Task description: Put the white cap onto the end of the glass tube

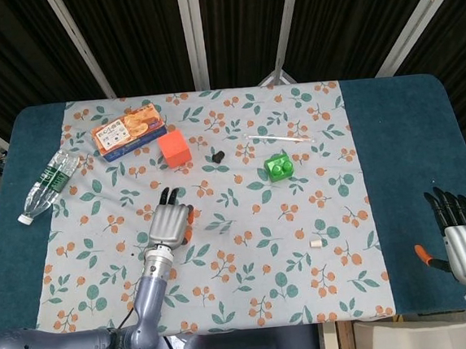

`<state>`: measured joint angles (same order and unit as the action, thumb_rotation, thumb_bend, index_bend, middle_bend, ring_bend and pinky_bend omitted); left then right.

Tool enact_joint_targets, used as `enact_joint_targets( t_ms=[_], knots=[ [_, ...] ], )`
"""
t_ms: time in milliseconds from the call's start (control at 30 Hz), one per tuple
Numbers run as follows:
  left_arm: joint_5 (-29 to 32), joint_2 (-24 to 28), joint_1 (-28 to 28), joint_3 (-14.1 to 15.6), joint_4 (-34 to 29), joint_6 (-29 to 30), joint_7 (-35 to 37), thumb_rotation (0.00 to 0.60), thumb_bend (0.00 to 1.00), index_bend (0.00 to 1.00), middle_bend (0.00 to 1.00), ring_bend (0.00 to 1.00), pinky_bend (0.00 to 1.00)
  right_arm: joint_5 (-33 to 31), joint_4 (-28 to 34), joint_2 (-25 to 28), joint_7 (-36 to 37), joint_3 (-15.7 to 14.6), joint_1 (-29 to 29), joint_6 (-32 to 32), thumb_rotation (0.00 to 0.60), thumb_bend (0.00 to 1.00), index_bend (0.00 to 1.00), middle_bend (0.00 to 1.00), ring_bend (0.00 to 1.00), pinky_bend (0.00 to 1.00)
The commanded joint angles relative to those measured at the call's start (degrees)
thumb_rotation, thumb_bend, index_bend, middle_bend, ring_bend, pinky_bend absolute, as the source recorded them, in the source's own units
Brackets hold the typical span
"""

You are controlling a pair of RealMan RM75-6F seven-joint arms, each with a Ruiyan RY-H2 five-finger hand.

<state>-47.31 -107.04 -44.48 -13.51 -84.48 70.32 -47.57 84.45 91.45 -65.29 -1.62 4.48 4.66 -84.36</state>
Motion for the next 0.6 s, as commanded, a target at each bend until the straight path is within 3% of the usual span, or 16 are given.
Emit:
enact_joint_targets(
  t_ms=[33, 467, 600],
  knots=[
    [-1.81, 0.99, 0.23, 0.09, -0.37, -0.04, 1.69, 0.600, 0.69, 0.60, 0.53, 0.09, 0.00, 0.00, 0.01, 0.02, -0.10, -0.01, -0.01, -0.02, 0.600, 0.28, 0.00, 0.00, 0.00, 0.00],
    [-8.56, 7.85, 3.99, -1.03, -3.90, 1.13, 14.09, 0.600, 0.69, 0.60, 0.53, 0.09, 0.00, -0.34, 3.20, 0.70, -3.54, 1.12, 1.58, 1.21, 0.600, 0.28, 0.00, 0.00, 0.00, 0.00],
    [-9.17, 10.60, 5.44, -1.66, -5.64, 1.42, 17.30, 0.600, 0.69, 0.60, 0.53, 0.09, 0.00, -1.11, 4.49, 1.14, -5.45, 1.87, 3.75, 4.30, 0.600, 0.28, 0.08, 0.00, 0.00, 0.00]
  ],
)
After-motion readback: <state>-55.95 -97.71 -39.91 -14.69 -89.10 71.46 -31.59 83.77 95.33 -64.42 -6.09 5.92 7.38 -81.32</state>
